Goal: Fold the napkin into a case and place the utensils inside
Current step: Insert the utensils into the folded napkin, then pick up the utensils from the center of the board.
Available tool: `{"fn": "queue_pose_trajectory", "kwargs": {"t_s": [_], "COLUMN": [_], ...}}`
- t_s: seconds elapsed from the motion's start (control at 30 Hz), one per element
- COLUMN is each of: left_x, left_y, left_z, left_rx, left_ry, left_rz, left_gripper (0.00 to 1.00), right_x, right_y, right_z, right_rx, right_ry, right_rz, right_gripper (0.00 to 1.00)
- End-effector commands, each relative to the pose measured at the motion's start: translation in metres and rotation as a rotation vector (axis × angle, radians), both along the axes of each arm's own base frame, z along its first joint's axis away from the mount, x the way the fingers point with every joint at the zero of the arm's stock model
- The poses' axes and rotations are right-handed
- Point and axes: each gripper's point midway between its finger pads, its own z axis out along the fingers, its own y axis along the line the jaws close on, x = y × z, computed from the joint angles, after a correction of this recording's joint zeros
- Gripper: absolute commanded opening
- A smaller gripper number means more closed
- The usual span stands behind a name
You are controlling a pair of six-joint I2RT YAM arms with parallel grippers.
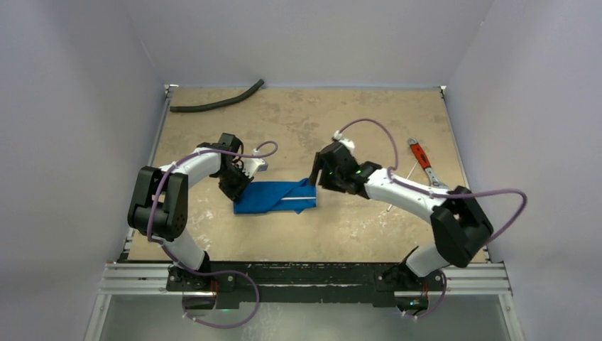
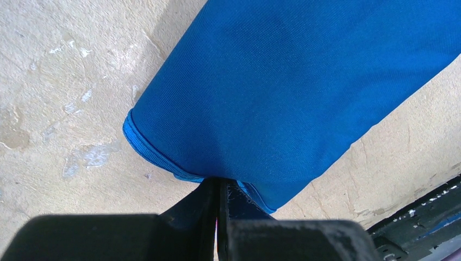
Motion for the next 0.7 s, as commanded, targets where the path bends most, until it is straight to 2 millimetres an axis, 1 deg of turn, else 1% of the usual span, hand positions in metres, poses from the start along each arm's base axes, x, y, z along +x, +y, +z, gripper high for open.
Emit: {"fn": "queue_pose_trajectory", "kwargs": {"t_s": [0.0,0.07,0.1,0.2,0.27,0.3,0.33,0.4,0.47,0.6,0.67], "left_x": [0.006,0.008,0.009,0.012,0.015,0.016,0.017,0.02,0.023,0.029,0.036], "left_y": [-0.004,-0.004,-0.003,-0.004,-0.005,-0.005,-0.005,-0.004,-0.002,0.002,0.005], "left_z": [0.013,0.016,0.019,0.03,0.037,0.041,0.044,0.05,0.056,0.068,0.076], "left_rx": [-0.032,-0.03,-0.03,-0.035,-0.036,-0.036,-0.036,-0.033,-0.023,-0.013,-0.013], "left_ry": [-0.032,-0.034,-0.035,-0.04,-0.041,-0.042,-0.04,-0.05,-0.063,-0.08,-0.107], "left_rz": [-0.009,-0.005,-0.004,0.002,0.006,0.009,0.008,0.003,0.004,0.019,0.037], "left_gripper": [0.0,0.0,0.05,0.27,0.41,0.5,0.56,0.6,0.61,0.62,0.63], "right_x": [0.038,0.054,0.06,0.073,0.078,0.079,0.08,0.08,0.08,0.08,0.08], "right_y": [-0.07,-0.112,-0.133,-0.195,-0.229,-0.246,-0.26,-0.283,-0.301,-0.328,-0.337], "right_z": [0.04,0.047,0.049,0.047,0.044,0.039,0.034,0.023,0.011,-0.016,-0.03], "right_rx": [-0.031,-0.066,-0.086,-0.139,-0.194,-0.226,-0.251,-0.291,-0.329,-0.372,-0.388], "right_ry": [-0.115,-0.142,-0.157,-0.177,-0.189,-0.182,-0.167,-0.131,-0.101,-0.021,0.02], "right_rz": [-0.156,-0.26,-0.307,-0.458,-0.536,-0.576,-0.608,-0.656,-0.688,-0.733,-0.745], "right_gripper": [0.74,0.77,0.77,0.75,0.74,0.74,0.74,0.73,0.72,0.69,0.63]}}
